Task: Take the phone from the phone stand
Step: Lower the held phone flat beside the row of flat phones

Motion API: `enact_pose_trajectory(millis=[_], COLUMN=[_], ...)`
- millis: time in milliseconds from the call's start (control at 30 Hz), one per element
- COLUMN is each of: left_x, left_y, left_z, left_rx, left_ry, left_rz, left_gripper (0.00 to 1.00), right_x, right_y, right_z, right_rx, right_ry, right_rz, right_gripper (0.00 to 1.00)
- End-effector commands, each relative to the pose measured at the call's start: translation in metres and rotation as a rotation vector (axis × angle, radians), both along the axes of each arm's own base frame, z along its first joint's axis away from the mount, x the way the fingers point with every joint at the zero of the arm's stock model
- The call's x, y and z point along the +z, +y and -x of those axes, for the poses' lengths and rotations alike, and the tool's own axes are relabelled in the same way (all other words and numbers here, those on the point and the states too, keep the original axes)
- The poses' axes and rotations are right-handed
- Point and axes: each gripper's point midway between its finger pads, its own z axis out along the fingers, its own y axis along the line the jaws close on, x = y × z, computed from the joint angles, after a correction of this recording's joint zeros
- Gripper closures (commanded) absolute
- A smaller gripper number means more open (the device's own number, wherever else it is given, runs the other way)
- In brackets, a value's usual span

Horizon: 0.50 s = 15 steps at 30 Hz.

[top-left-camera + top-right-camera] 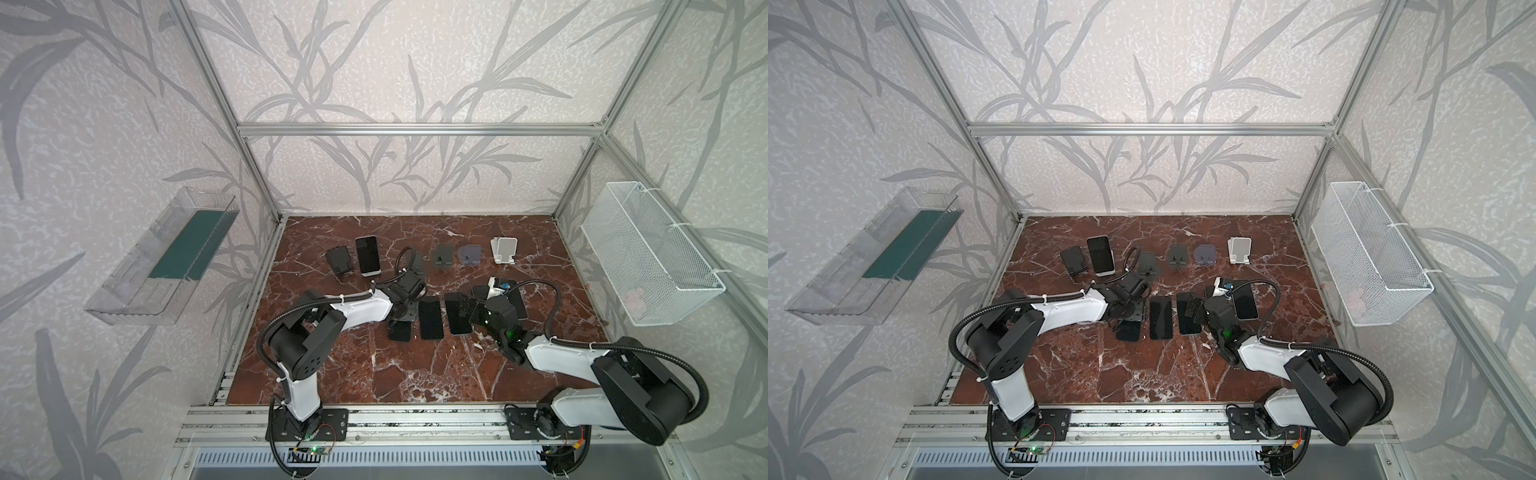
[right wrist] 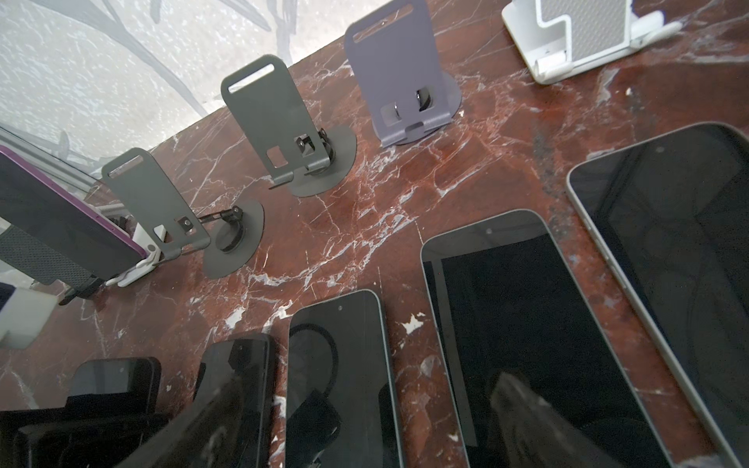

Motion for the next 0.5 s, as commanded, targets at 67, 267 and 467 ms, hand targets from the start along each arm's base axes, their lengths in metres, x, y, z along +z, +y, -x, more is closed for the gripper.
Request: enact_pose_trajectory(millis=[67, 267, 467], left_x=[-0.003, 0.001, 0.0], left_y=[0.004, -0.002, -0.013], left_z=[-0.001, -0.003, -0.006], left_rx=[0.024, 0.038, 0.057], left_ry=[0.007, 0.007, 0.02], left_rz=[-0.03, 0.003, 0.058], left_gripper=[0.28, 0.27, 0.26], right_x=[0.006, 0.008, 0.008], right_y=[0.005, 0.006, 0.006], right_z=[-0.005, -0.006, -0.006], right_rx=[0.007, 0.008, 0.01], right_ry=[-0.011, -0.013, -0.013], right_rz=[-0.007, -0.009, -0.008], right_gripper=[0.04, 0.04, 0.04])
